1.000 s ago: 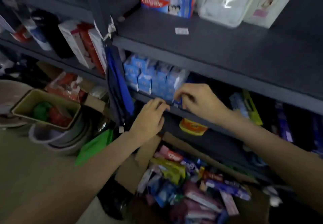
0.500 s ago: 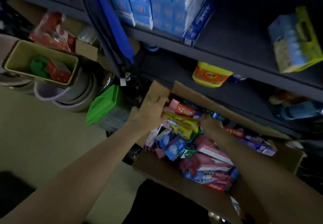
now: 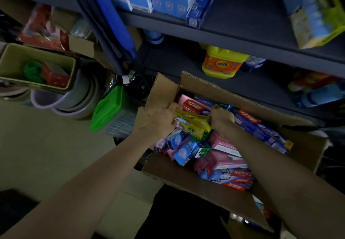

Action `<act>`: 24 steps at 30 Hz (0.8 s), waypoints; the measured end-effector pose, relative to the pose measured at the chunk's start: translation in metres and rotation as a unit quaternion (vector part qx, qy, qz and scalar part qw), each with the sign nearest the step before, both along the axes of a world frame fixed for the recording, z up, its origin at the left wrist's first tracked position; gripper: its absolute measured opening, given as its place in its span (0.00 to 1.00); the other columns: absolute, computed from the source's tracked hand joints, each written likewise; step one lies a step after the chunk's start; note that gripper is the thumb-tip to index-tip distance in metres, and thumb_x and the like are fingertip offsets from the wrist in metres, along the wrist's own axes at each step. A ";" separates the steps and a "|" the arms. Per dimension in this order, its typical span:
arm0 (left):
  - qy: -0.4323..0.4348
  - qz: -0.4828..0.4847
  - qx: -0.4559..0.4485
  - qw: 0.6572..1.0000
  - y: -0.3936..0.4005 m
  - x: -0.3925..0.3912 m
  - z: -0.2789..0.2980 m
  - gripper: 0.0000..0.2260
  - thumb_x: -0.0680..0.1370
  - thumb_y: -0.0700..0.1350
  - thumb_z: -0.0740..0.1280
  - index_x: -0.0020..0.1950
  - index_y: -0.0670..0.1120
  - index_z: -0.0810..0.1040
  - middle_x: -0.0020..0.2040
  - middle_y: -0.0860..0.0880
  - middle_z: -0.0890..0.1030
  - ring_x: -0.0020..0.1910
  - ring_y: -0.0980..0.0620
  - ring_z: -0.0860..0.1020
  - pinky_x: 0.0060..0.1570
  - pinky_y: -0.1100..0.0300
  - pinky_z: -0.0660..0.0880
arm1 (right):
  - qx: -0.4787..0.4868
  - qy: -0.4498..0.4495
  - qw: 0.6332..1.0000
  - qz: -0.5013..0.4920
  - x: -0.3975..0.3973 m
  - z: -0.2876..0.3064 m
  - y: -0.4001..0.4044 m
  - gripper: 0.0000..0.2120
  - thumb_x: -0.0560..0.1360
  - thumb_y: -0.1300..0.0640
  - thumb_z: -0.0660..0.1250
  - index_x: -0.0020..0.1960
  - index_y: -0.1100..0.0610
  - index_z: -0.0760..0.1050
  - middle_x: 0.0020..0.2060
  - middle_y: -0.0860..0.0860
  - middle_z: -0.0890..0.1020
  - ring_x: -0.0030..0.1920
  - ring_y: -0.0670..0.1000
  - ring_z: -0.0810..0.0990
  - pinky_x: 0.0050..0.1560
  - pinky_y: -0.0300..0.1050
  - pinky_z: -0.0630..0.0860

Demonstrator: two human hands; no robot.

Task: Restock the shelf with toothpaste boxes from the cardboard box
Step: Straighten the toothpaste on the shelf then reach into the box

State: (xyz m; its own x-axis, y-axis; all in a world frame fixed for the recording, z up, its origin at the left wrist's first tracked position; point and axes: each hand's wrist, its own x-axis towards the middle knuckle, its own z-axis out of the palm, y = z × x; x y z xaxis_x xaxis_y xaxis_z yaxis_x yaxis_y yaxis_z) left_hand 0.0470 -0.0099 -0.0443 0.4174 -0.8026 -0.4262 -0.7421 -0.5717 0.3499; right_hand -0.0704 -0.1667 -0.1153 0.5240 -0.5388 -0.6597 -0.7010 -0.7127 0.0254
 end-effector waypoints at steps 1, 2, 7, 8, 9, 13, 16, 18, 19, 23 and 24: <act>0.012 -0.005 0.005 1.000 0.000 0.002 0.003 0.18 0.78 0.41 0.60 0.68 0.45 0.64 0.61 0.45 0.73 0.56 0.47 0.75 0.43 0.63 0.66 | 0.021 -0.001 1.000 -0.011 -0.001 0.007 -0.002 0.20 0.76 0.62 0.66 0.66 0.62 0.66 0.62 0.60 0.74 0.60 0.59 0.76 0.52 0.51 0.75; 0.021 -0.009 0.009 1.000 -0.001 0.004 0.008 0.18 0.77 0.41 0.61 0.67 0.44 0.65 0.61 0.44 0.73 0.56 0.46 0.75 0.46 0.61 0.67 | 0.044 -0.002 0.999 -0.021 -0.002 0.017 -0.005 0.20 0.75 0.59 0.68 0.64 0.62 0.69 0.60 0.58 0.76 0.59 0.59 0.77 0.51 0.49 0.75; 0.058 -0.035 0.026 0.997 -0.015 0.017 0.050 0.20 0.77 0.39 0.61 0.68 0.44 0.64 0.62 0.42 0.72 0.58 0.43 0.74 0.51 0.59 0.69 | 0.131 0.009 0.991 -0.006 0.000 0.085 -0.036 0.16 0.69 0.50 0.74 0.45 0.62 0.75 0.40 0.53 0.76 0.40 0.52 0.76 0.35 0.40 0.70; 0.057 -0.050 0.020 0.997 -0.019 0.017 0.061 0.20 0.77 0.40 0.62 0.69 0.44 0.64 0.64 0.43 0.72 0.59 0.44 0.74 0.51 0.59 0.68 | 0.142 0.000 0.990 -0.005 0.000 0.102 -0.043 0.16 0.68 0.50 0.74 0.44 0.62 0.76 0.38 0.52 0.75 0.38 0.52 0.75 0.33 0.41 0.68; 0.059 -0.066 0.016 0.996 -0.023 0.018 0.075 0.21 0.76 0.41 0.64 0.69 0.46 0.65 0.65 0.44 0.71 0.60 0.44 0.73 0.54 0.59 0.68 | 0.160 -0.012 0.987 -0.004 -0.002 0.121 -0.049 0.15 0.68 0.50 0.75 0.40 0.60 0.76 0.35 0.51 0.74 0.37 0.51 0.73 0.33 0.41 0.66; 0.050 -0.138 0.004 0.989 -0.038 0.020 0.130 0.28 0.71 0.49 0.69 0.69 0.49 0.66 0.63 0.46 0.70 0.60 0.44 0.71 0.62 0.49 0.69 | 0.243 -0.073 0.967 0.021 -0.004 0.209 -0.054 0.11 0.70 0.58 0.74 0.50 0.59 0.80 0.41 0.49 0.79 0.42 0.47 0.75 0.44 0.42 0.71; 0.042 -0.177 -0.001 0.983 -0.053 0.020 0.177 0.24 0.71 0.46 0.72 0.66 0.45 0.71 0.60 0.45 0.76 0.58 0.46 0.74 0.56 0.58 0.71 | 0.199 -0.108 0.972 0.065 -0.003 0.270 -0.050 0.20 0.69 0.58 0.74 0.59 0.59 0.77 0.46 0.48 0.79 0.45 0.47 0.76 0.46 0.39 0.71; 0.040 -0.186 -0.002 0.982 -0.062 0.018 0.206 0.21 0.72 0.44 0.72 0.64 0.42 0.73 0.59 0.45 0.78 0.56 0.48 0.76 0.47 0.65 0.69 | 0.147 -0.128 0.977 0.086 -0.005 0.300 -0.052 0.21 0.68 0.57 0.75 0.60 0.57 0.77 0.49 0.49 0.80 0.49 0.48 0.77 0.47 0.39 0.71; 0.026 -0.193 -0.007 0.981 -0.066 0.017 0.220 0.21 0.72 0.43 0.72 0.63 0.42 0.72 0.59 0.45 0.78 0.56 0.48 0.76 0.44 0.66 0.67 | 0.126 -0.141 0.978 0.089 -0.008 0.312 -0.053 0.21 0.68 0.56 0.75 0.60 0.56 0.78 0.51 0.49 0.81 0.51 0.48 0.77 0.48 0.39 0.71; -0.053 -0.201 -0.050 0.977 -0.076 0.023 0.266 0.19 0.73 0.44 0.70 0.62 0.44 0.72 0.61 0.45 0.76 0.58 0.48 0.74 0.52 0.62 0.68 | 0.047 -0.192 0.977 0.077 -0.020 0.349 -0.055 0.22 0.68 0.52 0.75 0.59 0.55 0.76 0.53 0.49 0.80 0.52 0.49 0.77 0.49 0.41 0.72; -0.072 -0.198 -0.059 0.976 -0.076 0.026 0.276 0.18 0.73 0.43 0.69 0.62 0.44 0.72 0.61 0.46 0.76 0.59 0.47 0.74 0.54 0.60 0.69 | 0.030 -0.195 0.977 0.076 -0.022 0.356 -0.056 0.22 0.67 0.51 0.75 0.59 0.56 0.76 0.51 0.50 0.80 0.50 0.50 0.76 0.47 0.41 0.71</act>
